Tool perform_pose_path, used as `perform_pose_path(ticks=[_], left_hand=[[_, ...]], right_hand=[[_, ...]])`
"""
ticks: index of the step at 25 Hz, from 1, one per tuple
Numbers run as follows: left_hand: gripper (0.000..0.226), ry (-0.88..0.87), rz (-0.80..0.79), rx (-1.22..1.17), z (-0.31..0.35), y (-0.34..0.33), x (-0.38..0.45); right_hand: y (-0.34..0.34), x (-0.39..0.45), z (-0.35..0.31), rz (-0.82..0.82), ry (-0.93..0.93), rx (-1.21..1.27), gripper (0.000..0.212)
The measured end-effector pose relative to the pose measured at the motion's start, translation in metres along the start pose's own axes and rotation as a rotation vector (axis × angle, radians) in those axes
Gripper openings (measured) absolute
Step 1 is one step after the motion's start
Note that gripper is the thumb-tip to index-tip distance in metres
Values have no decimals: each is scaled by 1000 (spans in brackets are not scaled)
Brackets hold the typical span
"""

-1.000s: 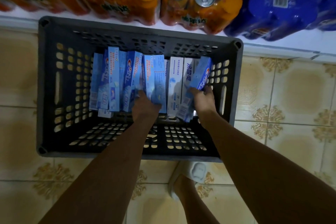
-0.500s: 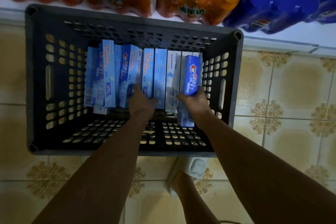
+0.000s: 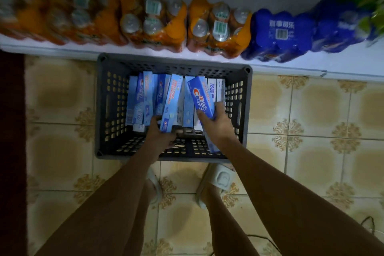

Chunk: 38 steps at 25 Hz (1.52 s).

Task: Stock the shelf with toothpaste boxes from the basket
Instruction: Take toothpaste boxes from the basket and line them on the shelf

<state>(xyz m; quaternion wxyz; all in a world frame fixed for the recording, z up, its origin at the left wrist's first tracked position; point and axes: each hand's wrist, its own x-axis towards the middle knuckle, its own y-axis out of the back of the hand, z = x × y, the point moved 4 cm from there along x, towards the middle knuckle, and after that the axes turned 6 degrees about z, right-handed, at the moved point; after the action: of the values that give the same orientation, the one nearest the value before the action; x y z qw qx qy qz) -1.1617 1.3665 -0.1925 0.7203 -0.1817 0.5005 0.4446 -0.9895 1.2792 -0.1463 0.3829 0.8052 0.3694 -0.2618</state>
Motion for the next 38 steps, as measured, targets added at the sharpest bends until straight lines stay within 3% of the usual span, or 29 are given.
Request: perform_pose_path(ticks=[3,5,9,12,18,20,23,25,30,32,35,38], left_hand=[[54,27,-57,-4,38,11,-65],[46,38,-85,-26,70,20,-115],[49,29,-173,-31,140,36,-219],[34,-90,-239,-69,183,49,-298],[49,-387,-298,33,250,61,-426],[49,-446,-275,-18,270,65,-462],[73,-462,-265,-153,296,73,-490],[64,-502,-282,-288,315,82,-507],[58,-610,-254,-527,366,121,-551],[47,-663,-243,-594,383,144,-570],[14,-732,-280,-667,398,184,-596],[26,-812,-279,-696,407,224,-624]], right_hand=[[22,-42,-39,-138,-290,454,55],[46,-78,-72,-225,-322,555,48],[103,-148,-143,-336,-226,590,44],[141,-203,-192,-365,-109,564,63],[190,-290,-262,-475,54,436,68],[205,-310,-282,-459,103,387,70],[222,-331,-314,-458,194,355,81],[230,-346,-339,-464,241,359,81],[250,-405,-410,-353,417,299,26],[254,-429,-438,-295,510,255,14],[256,-472,-477,-176,642,281,19],[249,-519,-508,-99,766,173,40]])
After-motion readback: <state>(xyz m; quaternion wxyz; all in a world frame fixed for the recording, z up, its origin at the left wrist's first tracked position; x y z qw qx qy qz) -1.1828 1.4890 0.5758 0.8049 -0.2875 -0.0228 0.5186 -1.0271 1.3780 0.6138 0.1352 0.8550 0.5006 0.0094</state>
